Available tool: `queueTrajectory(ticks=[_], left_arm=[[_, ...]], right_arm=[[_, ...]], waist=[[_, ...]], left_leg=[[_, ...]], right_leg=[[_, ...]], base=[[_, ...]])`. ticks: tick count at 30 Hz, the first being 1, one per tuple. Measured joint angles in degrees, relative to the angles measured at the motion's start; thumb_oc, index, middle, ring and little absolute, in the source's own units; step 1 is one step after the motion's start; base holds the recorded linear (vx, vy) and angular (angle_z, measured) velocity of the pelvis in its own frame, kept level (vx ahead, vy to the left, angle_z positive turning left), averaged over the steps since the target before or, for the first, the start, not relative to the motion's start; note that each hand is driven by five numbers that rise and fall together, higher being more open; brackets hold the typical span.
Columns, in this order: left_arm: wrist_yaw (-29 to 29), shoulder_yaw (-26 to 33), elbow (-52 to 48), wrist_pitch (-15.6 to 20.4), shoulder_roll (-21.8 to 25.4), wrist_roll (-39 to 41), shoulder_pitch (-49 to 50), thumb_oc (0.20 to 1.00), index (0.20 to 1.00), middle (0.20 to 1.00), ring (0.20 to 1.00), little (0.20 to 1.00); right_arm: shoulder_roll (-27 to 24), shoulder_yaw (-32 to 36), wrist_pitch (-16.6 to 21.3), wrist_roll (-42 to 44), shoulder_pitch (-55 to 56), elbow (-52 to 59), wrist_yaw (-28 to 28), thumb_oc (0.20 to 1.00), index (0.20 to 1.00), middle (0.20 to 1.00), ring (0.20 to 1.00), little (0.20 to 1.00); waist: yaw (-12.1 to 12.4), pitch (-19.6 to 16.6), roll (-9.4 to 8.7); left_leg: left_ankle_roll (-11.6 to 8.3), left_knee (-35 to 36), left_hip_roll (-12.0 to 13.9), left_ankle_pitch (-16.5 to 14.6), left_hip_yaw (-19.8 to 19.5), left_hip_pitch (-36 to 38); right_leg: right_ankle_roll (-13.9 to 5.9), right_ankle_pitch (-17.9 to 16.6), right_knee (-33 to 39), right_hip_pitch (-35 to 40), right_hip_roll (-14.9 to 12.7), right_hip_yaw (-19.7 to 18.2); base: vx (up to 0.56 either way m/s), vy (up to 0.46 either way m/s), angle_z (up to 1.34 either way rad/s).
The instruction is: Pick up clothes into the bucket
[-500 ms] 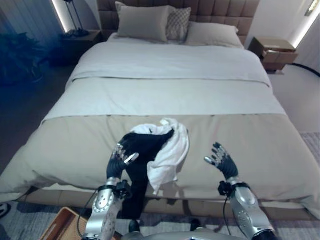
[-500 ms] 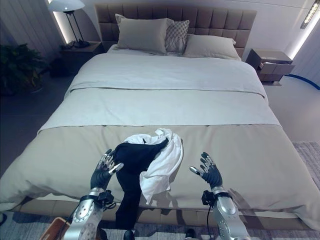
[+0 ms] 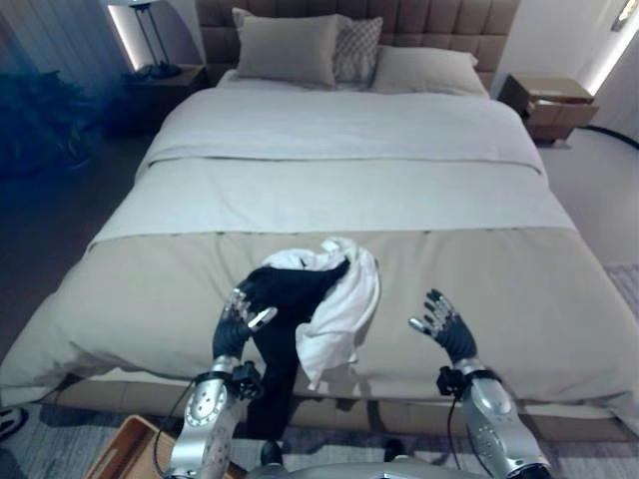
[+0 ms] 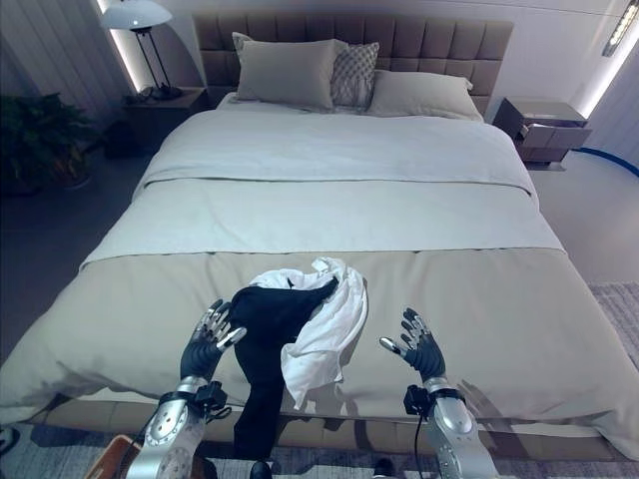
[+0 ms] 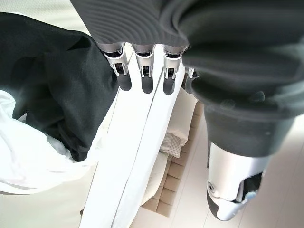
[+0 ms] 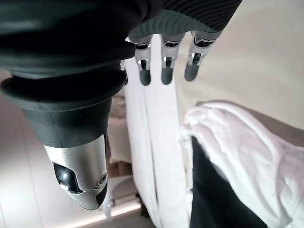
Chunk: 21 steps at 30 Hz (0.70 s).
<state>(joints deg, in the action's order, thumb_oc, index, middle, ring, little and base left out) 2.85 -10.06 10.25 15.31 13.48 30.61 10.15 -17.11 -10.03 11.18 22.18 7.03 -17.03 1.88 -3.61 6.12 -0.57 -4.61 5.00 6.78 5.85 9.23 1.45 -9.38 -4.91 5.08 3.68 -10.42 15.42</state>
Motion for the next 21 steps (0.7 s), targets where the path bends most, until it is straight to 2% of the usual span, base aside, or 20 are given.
queueTrajectory(ticks=[5,9,11,14,16,21], left_arm=[[-0.09,0.11,0.16,0.01,-0.01,0.13,0.93,1.000,1.000,1.000,1.000,1.000],[-0.08,0.28,0.17,0.08,0.14,0.15,0.47,1.000,1.000,1.000,1.000,1.000],[-0.01,0.38,0.18,0.25,0.24,0.13,0.04,1.000,1.000,1.000,1.000,1.000],[0.68,0.05,-0.04,0.67,2.04,0.00,-2.53,1.000,1.000,1.000,1.000,1.000],[1.86,0.36,-0.32,0.89,3.46,-0.18,-3.92,1.000,1.000,1.000,1.000,1.000],[4.79,0.65,-2.68,2.67,6.53,-0.60,-6.37,1.000,1.000,1.000,1.000,1.000]], right_arm=[[-2.98,0.12,-0.21,-6.70,-0.13,-2.58,1.53,1.000,1.000,1.000,1.000,1.000],[-4.47,-0.51,-0.25,-9.98,-2.26,-4.19,2.35,1.000,1.000,1.000,1.000,1.000],[-4.68,-1.12,-0.31,-11.64,-4.18,-4.57,3.15,1.000,1.000,1.000,1.000,1.000],[-6.36,-3.53,-0.27,-15.79,-10.63,-4.54,5.35,1.000,1.000,1.000,1.000,1.000],[-6.57,-4.29,-0.34,-18.88,-15.20,-4.71,7.12,1.000,1.000,1.000,1.000,1.000],[-5.66,-4.41,-0.35,-21.53,-23.30,-6.65,10.56,1.000,1.000,1.000,1.000,1.000]], waist=[[0.10,0.67,0.69],[0.53,3.11,1.12],[1.65,5.47,0.65],[1.55,10.60,0.15],[4.12,14.46,-0.24],[6.34,18.95,-1.07]], left_leg=[[0.01,0.01,-0.61,0.00,-0.34,-0.14],[0.17,-0.96,-1.14,-0.13,-1.60,-1.51],[0.84,-2.92,-1.44,0.36,-2.16,-5.15],[1.23,-8.77,-2.01,-0.43,-4.80,-12.11],[1.45,-10.82,-2.65,-0.47,-6.14,-16.39],[1.33,-13.60,-3.06,-0.78,-7.20,-22.81]], right_leg=[[-0.60,0.47,-1.19,-0.07,-0.82,0.71],[-0.55,2.83,-6.15,-2.80,-2.11,1.17],[-0.66,3.71,-9.83,-6.27,-2.79,1.58],[-0.06,6.31,-17.38,-13.05,-5.01,2.56],[0.34,8.12,-22.98,-17.24,-6.48,3.05],[1.36,10.63,-28.41,-23.52,-8.69,4.75]], base=[[-0.02,0.041,0.06],[-0.14,0.030,0.13],[-0.31,0.019,0.25],[-0.22,0.003,0.35],[-0.16,0.008,0.37],[-0.14,0.001,0.35]])
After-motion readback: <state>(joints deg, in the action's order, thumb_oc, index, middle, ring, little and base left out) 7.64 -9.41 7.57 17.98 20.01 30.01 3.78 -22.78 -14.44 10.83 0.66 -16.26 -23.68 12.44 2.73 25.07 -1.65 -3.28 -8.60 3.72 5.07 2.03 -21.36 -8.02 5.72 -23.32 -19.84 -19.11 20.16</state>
